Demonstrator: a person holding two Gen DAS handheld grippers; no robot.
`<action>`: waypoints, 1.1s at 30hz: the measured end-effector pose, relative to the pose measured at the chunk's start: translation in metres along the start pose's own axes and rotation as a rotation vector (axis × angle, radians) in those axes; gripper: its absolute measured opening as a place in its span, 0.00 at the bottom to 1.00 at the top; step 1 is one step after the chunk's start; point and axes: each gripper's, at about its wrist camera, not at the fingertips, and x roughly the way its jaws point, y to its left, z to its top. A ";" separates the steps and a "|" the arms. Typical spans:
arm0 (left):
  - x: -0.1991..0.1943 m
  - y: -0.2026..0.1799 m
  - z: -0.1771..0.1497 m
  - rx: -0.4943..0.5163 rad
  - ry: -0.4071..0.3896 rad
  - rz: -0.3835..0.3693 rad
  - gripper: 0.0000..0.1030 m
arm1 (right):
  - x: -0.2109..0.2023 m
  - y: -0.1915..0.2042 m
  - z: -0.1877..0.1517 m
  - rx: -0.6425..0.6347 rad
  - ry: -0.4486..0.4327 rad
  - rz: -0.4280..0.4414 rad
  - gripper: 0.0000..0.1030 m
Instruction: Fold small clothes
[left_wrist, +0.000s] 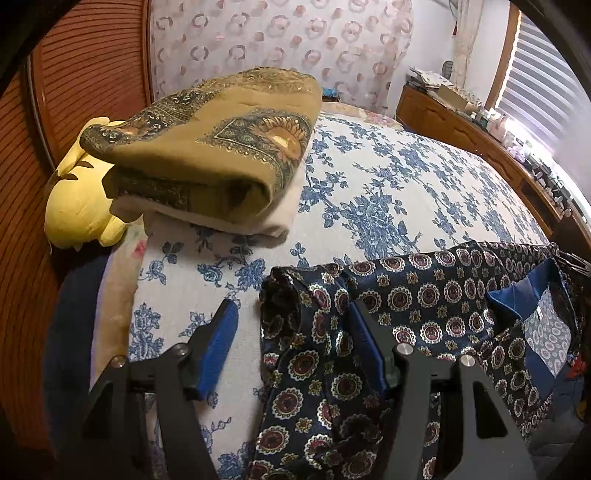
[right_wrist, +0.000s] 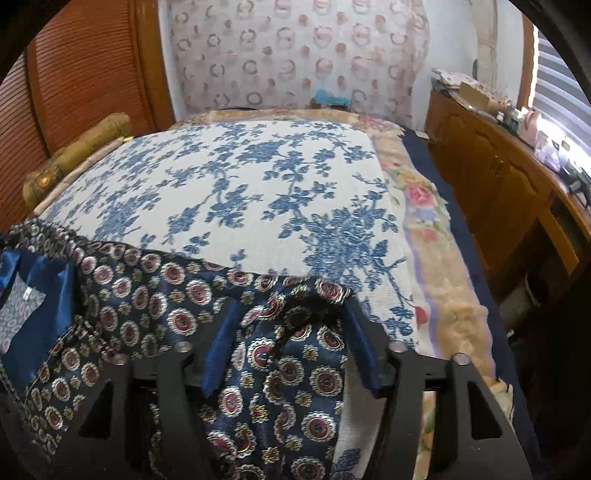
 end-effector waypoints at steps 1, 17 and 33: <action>0.000 0.000 0.000 -0.004 -0.001 0.000 0.60 | 0.000 0.002 0.000 -0.007 0.002 0.009 0.37; -0.049 -0.015 -0.002 -0.007 -0.131 -0.098 0.00 | -0.041 0.019 -0.006 -0.020 -0.105 0.087 0.02; -0.206 -0.043 0.096 0.096 -0.506 -0.084 0.00 | -0.209 0.024 0.088 -0.117 -0.486 0.055 0.02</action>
